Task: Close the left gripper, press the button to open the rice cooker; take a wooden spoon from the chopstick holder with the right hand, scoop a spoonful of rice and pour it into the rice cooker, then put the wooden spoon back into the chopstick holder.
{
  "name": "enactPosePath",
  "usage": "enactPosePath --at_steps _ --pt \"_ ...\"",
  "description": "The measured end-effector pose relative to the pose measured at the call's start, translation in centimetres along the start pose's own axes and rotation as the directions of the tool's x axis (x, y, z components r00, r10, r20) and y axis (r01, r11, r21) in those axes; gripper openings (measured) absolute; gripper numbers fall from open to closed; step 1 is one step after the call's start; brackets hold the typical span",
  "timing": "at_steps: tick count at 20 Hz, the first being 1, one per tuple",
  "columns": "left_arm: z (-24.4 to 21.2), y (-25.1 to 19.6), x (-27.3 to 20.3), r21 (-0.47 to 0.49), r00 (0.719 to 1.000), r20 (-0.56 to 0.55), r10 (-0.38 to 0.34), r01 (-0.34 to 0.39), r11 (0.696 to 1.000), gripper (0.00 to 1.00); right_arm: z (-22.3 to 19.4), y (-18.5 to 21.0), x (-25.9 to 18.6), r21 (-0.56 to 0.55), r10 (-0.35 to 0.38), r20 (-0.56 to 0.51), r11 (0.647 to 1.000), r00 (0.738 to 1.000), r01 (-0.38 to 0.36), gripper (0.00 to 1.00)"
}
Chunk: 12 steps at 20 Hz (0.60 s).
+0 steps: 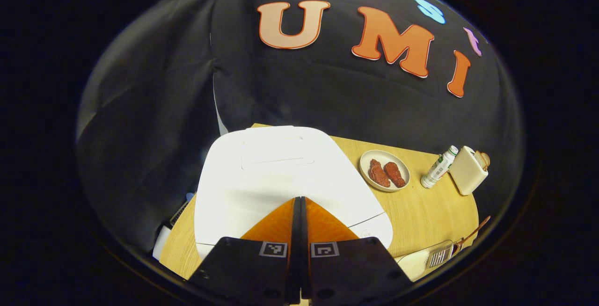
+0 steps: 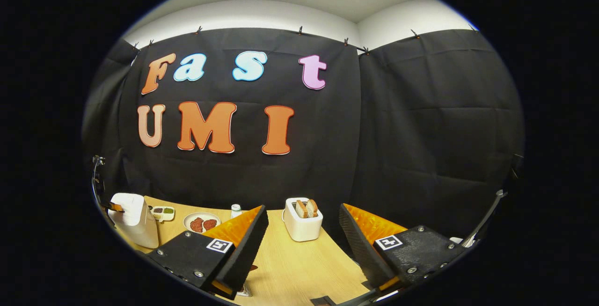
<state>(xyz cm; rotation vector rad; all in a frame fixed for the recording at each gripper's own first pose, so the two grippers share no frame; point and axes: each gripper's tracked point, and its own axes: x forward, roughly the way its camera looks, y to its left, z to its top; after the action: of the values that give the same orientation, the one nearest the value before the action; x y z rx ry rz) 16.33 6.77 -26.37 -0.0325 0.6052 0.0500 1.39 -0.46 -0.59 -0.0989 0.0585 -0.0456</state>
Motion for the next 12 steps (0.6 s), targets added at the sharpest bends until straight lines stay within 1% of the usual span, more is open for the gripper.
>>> enactPosePath --at_steps 3,4,5,8,10,12 --pt "-0.5 0.1 0.1 0.0 1.0 -0.021 0.005 -0.005 1.0 0.05 -0.2 0.4 0.1 0.004 0.007 -0.002 1.0 1.0 -0.007 0.95" --pt "-1.3 0.0 0.1 0.002 0.999 -0.054 0.006 -0.006 1.0 0.06 -0.3 0.5 0.1 0.007 0.012 -0.004 1.0 1.0 -0.011 0.95" --pt "-0.9 0.0 -0.1 0.008 0.999 -0.032 0.009 -0.008 1.0 0.06 -0.5 0.6 0.0 0.009 0.015 -0.006 1.0 1.0 -0.015 0.95" --pt "-0.5 0.0 -0.4 0.034 1.0 -0.022 0.013 -0.012 0.999 0.05 -0.7 0.8 0.0 0.014 0.019 -0.009 1.0 1.0 -0.019 0.95" --pt "1.2 -0.2 -1.6 0.04 1.0 0.025 0.012 -0.013 0.999 0.05 -0.8 0.8 0.0 0.021 0.019 -0.008 1.0 1.0 -0.019 0.95" --pt "3.8 -0.2 -3.1 0.047 0.996 0.09 0.015 -0.019 0.999 0.05 -1.1 0.8 0.0 0.029 0.023 -0.01 0.999 1.0 -0.022 0.95"
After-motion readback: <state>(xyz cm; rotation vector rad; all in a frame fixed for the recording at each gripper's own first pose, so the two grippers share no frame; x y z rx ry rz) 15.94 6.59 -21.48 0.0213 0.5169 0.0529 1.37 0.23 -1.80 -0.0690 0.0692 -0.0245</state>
